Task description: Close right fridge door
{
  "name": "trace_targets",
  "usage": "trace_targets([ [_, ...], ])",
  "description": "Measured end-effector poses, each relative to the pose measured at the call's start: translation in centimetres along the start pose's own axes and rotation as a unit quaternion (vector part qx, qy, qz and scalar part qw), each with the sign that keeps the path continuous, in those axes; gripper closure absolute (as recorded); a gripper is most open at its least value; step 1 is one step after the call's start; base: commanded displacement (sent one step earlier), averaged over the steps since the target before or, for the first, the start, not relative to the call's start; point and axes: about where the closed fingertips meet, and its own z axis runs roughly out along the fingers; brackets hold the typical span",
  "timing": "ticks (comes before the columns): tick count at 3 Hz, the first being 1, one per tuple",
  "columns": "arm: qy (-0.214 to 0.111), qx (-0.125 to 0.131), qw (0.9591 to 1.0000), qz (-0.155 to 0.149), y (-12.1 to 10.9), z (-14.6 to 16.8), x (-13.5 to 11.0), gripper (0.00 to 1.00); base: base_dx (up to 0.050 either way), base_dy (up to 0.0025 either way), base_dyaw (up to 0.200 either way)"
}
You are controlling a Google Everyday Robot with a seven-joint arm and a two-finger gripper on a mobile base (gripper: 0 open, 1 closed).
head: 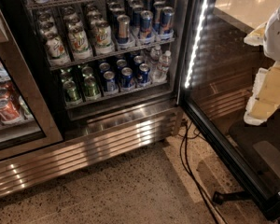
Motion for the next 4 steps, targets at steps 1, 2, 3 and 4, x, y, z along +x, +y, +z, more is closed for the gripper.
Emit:
trace_targets([
  [1,0.000,0.000,1.0000,0.000,0.0,0.0,0.0,0.00,-0.043,0.00210,-0.098],
  [2,0.000,0.000,1.0000,0.000,0.0,0.0,0.0,0.00,-0.032,0.00256,-0.155],
  [3,0.000,0.000,1.0000,0.000,0.0,0.0,0.0,0.00,0.000,0.00000,0.000],
  [4,0.008,0.042,0.9978,0.050,-1.4,-3.3,2.9,0.00,0.000,0.00000,0.000],
])
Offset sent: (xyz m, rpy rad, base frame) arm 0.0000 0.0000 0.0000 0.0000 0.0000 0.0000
